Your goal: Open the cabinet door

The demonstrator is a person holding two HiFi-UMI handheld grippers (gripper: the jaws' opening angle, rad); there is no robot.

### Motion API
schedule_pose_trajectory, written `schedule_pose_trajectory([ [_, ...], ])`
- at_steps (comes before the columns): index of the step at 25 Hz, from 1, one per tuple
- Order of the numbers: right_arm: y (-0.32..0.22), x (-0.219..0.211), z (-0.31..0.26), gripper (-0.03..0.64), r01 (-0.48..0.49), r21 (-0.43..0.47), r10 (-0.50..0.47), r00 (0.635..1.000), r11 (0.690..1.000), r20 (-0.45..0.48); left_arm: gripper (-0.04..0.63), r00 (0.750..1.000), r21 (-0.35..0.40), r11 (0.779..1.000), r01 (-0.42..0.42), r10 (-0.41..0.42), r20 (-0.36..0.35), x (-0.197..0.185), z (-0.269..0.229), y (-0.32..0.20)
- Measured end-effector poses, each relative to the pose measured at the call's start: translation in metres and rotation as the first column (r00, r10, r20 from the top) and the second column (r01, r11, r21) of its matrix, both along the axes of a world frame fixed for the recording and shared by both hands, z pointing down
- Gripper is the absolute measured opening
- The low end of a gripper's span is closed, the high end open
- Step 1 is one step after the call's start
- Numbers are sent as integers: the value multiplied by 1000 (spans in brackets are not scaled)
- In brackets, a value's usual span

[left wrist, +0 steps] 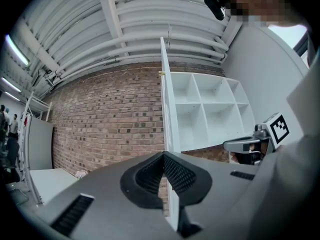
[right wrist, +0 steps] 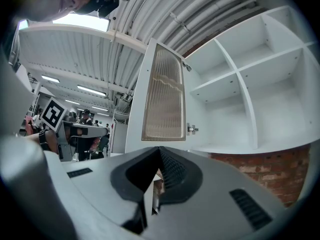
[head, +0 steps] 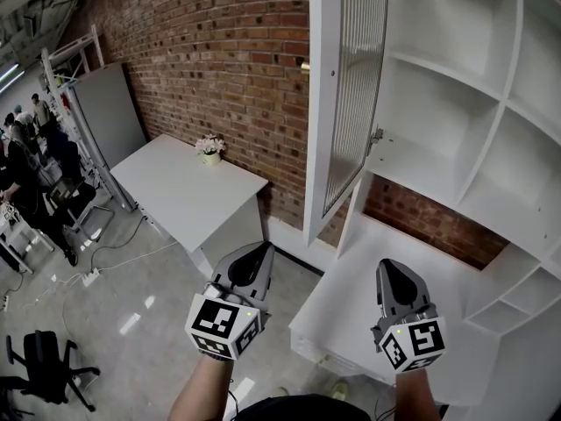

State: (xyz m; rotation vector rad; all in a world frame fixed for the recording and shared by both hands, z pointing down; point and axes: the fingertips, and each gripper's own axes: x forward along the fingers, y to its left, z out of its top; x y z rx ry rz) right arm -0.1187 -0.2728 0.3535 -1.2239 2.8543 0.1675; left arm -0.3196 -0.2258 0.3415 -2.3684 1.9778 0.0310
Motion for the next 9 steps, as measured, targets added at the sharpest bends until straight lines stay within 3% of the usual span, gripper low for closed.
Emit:
schedule_pose_trajectory([
  [9, -2, -4, -1, 3, -2, 8, 2, 1000, 1000, -1, 6, 1000, 5, 1000, 4, -4, -4, -5, 2, -1],
])
